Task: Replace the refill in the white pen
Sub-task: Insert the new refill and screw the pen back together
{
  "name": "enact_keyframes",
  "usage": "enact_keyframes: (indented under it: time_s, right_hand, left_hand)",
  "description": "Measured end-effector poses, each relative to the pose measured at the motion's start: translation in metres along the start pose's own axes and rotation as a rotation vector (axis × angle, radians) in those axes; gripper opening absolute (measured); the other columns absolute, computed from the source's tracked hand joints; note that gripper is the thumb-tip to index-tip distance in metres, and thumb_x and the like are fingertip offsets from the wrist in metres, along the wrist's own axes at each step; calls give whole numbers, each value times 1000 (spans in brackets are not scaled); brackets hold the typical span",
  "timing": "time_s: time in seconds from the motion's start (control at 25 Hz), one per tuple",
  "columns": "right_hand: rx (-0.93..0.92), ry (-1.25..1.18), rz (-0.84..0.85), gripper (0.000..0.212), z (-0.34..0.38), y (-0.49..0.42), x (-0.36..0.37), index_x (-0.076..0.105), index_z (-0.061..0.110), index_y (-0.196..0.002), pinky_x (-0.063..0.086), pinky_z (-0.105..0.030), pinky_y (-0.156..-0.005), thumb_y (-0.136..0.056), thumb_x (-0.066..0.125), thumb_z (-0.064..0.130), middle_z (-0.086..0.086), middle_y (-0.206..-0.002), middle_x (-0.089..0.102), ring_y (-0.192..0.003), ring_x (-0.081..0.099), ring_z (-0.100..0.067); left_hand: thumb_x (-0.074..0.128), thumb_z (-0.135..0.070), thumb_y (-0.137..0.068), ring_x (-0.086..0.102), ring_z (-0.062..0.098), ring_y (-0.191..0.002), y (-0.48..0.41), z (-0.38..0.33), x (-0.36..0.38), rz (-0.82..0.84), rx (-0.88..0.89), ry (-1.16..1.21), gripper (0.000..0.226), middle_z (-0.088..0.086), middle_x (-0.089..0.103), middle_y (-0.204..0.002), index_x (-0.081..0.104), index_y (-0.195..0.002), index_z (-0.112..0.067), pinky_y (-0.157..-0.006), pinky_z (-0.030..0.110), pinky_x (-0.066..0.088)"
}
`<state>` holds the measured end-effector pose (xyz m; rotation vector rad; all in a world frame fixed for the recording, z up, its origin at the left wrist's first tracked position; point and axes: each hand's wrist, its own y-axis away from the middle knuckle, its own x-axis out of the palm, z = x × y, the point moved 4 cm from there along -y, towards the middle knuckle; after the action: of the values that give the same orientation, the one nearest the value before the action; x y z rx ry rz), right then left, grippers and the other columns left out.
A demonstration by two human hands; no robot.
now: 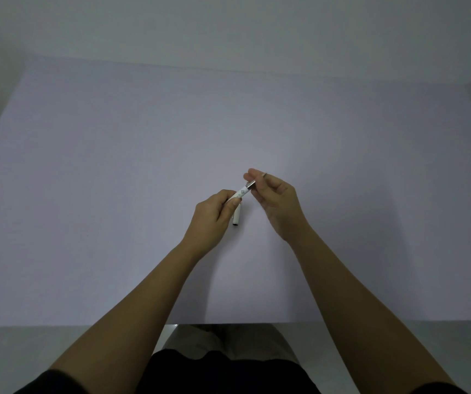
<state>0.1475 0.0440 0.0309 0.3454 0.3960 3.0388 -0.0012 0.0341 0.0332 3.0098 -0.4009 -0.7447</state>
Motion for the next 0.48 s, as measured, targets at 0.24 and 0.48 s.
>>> enact_keyframes:
  time_s: [0.24, 0.48]
  right_hand:
    - [13, 154, -94, 17, 3, -2, 1, 65, 14, -75, 46, -14, -69, -88, 62, 25, 14, -64, 62, -65, 59, 1]
    - [-10, 39, 5, 17, 3, 0, 4, 70, 23, -91, 46, -32, -101, -92, 55, 15, 6, -93, 72, -100, 65, -11]
  left_hand:
    - [43, -31, -97, 45, 1, -58, 0, 0, 1, 0, -3, 6, 16, -9, 50, -66, 56, -90, -27, -57, 13, 37]
    - [43, -30, -97, 45, 2, -58, -1, -2, -1, -13, -6, 20, 20, -7, 51, -68, 61, -95, -19, -57, 12, 37]
